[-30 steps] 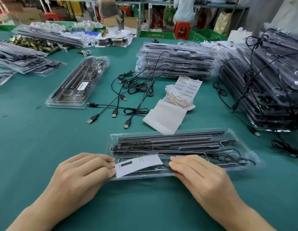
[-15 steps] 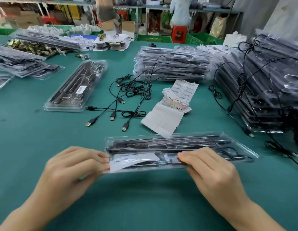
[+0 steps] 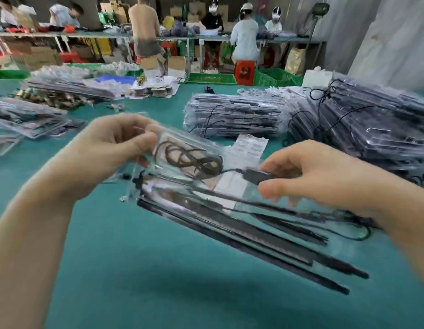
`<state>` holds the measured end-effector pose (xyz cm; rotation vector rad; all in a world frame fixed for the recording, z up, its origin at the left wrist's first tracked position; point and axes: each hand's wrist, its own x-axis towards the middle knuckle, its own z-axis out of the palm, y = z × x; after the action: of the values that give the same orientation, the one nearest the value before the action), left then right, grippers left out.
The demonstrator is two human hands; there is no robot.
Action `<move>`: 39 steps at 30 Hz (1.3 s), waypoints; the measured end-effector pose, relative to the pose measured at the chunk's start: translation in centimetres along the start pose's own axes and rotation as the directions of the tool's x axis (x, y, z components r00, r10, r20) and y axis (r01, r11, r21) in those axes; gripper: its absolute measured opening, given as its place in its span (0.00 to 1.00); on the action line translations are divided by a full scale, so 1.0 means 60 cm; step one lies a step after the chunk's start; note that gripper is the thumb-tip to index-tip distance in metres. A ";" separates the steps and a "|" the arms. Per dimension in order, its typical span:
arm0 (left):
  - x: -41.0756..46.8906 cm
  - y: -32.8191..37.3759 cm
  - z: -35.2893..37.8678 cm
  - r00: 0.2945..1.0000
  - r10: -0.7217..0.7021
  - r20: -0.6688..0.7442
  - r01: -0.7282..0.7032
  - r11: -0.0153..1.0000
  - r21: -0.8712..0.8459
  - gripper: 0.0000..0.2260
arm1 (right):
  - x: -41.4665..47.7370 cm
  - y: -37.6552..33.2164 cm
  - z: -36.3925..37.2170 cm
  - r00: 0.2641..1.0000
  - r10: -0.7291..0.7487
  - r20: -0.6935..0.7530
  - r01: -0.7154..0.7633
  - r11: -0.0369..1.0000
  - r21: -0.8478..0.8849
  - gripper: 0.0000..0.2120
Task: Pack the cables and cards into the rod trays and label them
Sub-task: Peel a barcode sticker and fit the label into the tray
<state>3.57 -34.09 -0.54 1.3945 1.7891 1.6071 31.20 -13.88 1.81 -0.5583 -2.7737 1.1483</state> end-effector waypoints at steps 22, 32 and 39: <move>-0.172 -0.180 0.031 0.913 -0.337 -0.231 0.384 0.517 0.765 0.10 | 0.104 0.154 0.237 0.995 -0.071 -0.068 0.051 0.965 -0.258 0.19; -0.138 -0.144 0.173 0.935 -0.335 0.114 0.102 0.564 0.819 0.26 | 0.106 0.156 0.215 0.970 -0.104 -0.218 0.073 0.987 -0.145 0.13; -0.134 -0.151 0.171 0.853 -0.470 0.228 -0.004 0.430 0.903 0.32 | 0.170 0.195 0.151 0.813 0.277 -0.513 -0.459 0.847 -0.269 0.22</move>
<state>11.46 -34.00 -14.32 1.5618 2.4447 -0.0069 23.24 -8.57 -13.42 -1.2852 -2.5148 0.4047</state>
